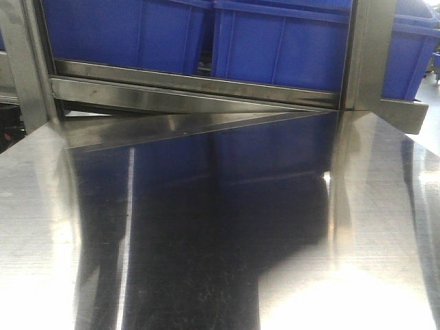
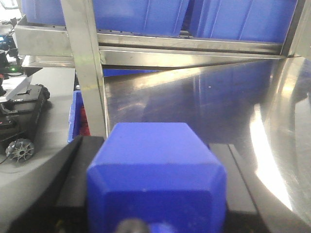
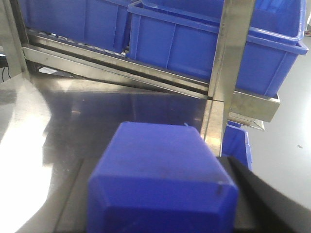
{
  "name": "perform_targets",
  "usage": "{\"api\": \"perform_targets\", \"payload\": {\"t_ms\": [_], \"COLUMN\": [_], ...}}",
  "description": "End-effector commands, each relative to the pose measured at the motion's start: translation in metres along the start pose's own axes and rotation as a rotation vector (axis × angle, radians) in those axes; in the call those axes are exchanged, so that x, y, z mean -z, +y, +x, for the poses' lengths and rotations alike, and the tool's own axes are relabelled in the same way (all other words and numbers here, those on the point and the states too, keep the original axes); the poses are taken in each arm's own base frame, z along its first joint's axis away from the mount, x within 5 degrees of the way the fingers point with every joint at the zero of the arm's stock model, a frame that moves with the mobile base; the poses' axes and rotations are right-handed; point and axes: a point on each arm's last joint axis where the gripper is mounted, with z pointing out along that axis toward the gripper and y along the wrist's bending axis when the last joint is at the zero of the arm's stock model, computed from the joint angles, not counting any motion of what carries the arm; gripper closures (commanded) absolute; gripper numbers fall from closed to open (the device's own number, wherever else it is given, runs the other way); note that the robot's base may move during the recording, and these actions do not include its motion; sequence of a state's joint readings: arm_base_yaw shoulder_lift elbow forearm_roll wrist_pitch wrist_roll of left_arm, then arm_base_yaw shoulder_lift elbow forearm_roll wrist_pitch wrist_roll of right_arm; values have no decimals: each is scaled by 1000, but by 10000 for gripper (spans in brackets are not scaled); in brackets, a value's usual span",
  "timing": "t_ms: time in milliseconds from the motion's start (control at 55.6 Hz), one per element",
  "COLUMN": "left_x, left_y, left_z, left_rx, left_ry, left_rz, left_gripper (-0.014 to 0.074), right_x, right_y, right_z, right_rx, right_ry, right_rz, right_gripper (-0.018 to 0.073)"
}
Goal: Pick and sort blue part to right shelf
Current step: 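Drive the base away from the steel table carrying both parts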
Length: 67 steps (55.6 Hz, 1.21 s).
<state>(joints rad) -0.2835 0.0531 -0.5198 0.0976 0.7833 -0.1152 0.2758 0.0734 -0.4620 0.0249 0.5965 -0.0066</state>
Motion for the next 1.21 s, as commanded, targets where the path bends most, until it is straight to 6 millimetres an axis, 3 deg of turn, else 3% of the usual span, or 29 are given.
{"api": "perform_targets", "payload": {"t_ms": [0, 1188], "left_x": [3, 0], "left_y": [-1, -1], "left_z": [-16, -16], "left_rx": [0, -1], "left_ry": [-107, -94], "left_rz": [14, 13], "left_gripper": [354, 354], "right_x": [2, 0], "right_y": [0, 0], "right_z": [-15, -14], "right_rx": [7, 7], "right_ry": [-105, -82], "right_rz": [10, 11], "right_gripper": [333, 333]}}
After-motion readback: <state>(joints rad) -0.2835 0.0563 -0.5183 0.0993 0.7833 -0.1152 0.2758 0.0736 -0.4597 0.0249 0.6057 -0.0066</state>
